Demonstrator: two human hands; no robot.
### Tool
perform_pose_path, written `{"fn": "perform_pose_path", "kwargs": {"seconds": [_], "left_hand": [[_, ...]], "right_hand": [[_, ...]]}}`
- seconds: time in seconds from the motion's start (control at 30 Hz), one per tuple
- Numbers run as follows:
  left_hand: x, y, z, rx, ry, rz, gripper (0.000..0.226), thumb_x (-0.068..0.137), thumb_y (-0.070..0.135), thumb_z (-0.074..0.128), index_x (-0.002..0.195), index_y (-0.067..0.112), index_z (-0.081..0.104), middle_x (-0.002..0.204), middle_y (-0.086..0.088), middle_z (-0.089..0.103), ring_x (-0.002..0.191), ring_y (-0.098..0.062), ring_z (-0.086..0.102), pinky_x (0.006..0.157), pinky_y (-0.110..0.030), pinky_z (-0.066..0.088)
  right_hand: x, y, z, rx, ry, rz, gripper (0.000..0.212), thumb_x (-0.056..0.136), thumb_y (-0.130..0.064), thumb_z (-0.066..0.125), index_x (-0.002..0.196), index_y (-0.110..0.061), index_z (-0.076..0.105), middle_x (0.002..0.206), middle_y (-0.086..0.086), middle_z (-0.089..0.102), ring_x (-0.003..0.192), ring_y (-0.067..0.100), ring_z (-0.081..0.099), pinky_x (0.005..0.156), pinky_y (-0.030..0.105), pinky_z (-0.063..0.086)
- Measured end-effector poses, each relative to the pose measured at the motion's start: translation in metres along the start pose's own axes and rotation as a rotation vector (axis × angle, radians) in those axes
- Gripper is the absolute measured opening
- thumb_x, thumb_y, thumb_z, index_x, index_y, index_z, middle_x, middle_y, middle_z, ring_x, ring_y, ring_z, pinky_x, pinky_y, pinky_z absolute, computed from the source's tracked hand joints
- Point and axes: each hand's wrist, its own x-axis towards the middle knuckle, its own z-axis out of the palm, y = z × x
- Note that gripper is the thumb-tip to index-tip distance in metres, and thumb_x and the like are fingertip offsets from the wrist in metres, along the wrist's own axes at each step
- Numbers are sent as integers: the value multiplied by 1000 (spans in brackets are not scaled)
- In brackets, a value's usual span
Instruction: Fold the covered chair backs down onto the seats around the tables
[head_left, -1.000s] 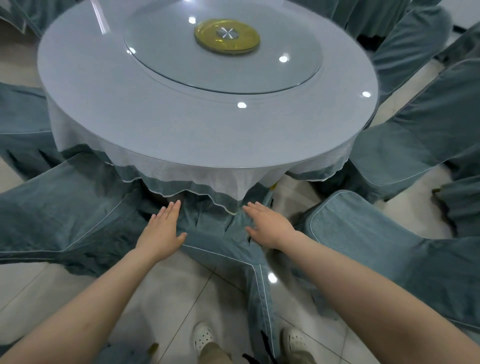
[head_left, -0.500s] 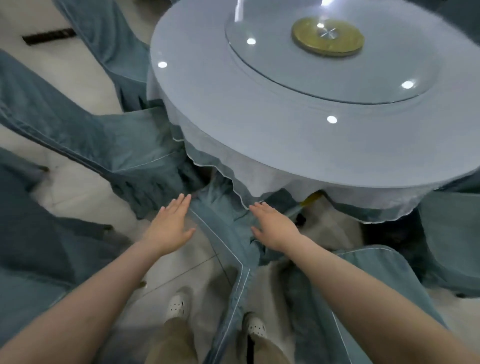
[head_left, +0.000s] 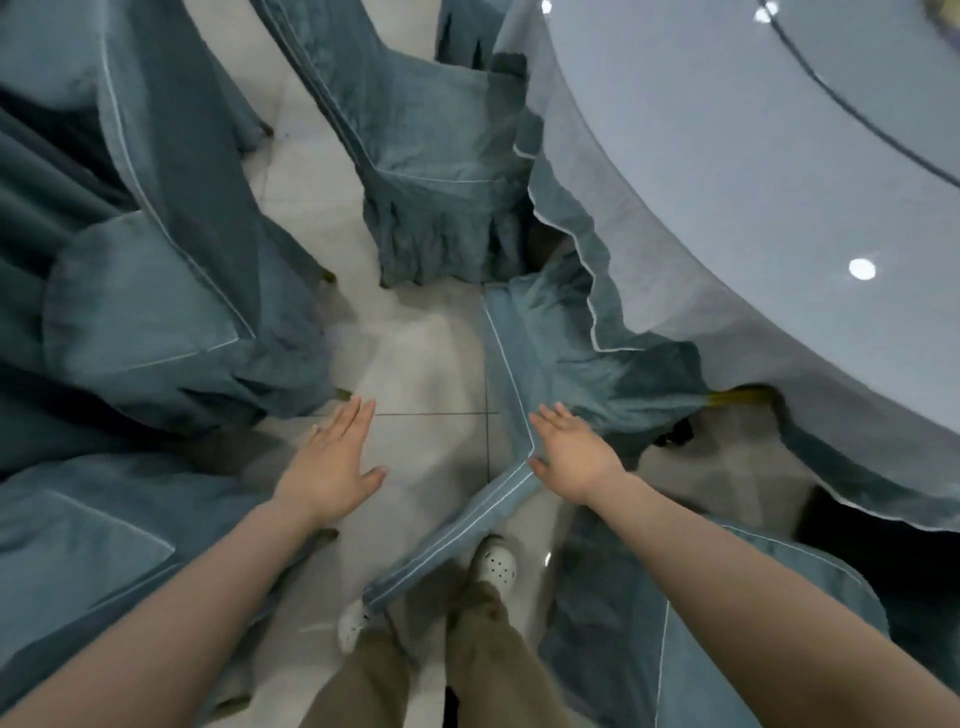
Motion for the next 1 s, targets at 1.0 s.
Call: {"fn": "perform_pose_path", "kwargs": {"seconds": [1.0], "left_hand": [[-93,-185,246,-576,18,-301,84,88,31,61,151,29,5,158,7,11,143,-13,18,115,-35,25]], "right_hand": [[97,-154,313,-371,-346,-248,60,92,-21,56,145,-13,29,150,7,34,143,26,21,115,36,20]]}}
